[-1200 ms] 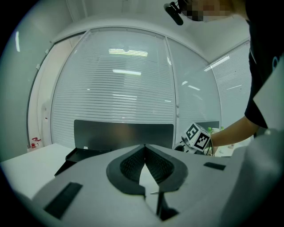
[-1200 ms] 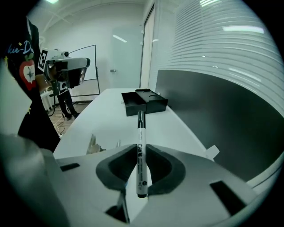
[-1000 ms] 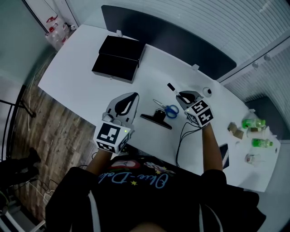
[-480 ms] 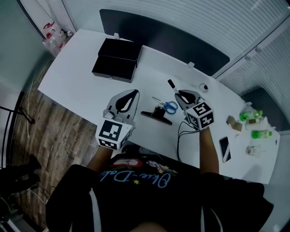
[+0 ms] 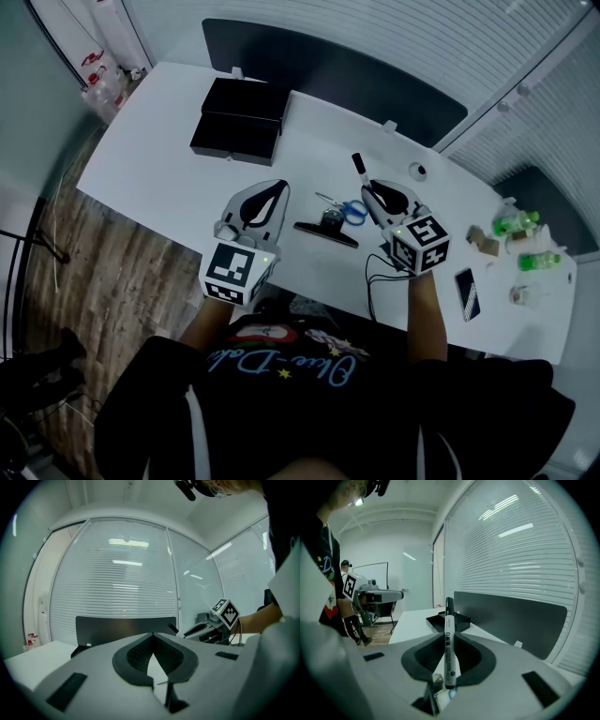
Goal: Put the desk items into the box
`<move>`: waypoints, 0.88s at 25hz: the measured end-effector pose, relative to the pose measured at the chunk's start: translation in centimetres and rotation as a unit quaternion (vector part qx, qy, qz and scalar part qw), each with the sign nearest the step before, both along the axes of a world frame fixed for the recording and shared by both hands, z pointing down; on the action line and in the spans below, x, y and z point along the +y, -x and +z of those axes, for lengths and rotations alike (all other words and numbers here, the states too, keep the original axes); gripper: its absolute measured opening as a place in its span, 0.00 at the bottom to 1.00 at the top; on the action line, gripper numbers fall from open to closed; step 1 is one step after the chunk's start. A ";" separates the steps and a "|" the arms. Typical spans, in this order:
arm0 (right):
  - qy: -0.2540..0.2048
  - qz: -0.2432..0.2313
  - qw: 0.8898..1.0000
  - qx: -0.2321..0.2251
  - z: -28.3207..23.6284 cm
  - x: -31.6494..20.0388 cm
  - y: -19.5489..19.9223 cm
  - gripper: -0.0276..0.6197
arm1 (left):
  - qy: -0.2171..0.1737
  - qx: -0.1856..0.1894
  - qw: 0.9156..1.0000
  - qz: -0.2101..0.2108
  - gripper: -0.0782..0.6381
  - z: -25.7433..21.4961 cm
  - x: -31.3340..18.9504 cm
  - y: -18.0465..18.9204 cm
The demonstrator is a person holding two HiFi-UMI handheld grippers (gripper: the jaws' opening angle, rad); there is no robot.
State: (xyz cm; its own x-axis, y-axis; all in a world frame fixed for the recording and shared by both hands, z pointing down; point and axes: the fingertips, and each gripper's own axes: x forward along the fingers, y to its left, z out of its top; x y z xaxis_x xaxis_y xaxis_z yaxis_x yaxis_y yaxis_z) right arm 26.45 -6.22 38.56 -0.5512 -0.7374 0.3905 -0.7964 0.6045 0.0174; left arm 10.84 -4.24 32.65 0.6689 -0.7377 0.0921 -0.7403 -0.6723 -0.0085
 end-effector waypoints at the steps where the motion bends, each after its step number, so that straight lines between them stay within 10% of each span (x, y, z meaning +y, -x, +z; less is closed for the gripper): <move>1: 0.000 0.002 1.000 -0.016 -0.4 0.2 0.2 0.15 | 0.002 0.000 1.000 0.001 0.12 0.1 0.1 0.2; 22: -0.063 0.052 0.991 -0.102 -4.8 5.0 4.5 0.15 | -0.028 -0.001 0.999 0.035 0.12 -1.3 2.8 3.2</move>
State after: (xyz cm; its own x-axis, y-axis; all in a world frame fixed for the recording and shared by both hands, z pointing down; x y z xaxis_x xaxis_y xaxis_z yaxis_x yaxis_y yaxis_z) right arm 21.92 -1.23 33.72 -0.5279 -0.8301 0.1796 -0.8489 0.5224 -0.0805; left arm 7.63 -1.48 31.34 0.7182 -0.6937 0.0541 -0.6920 -0.7202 -0.0487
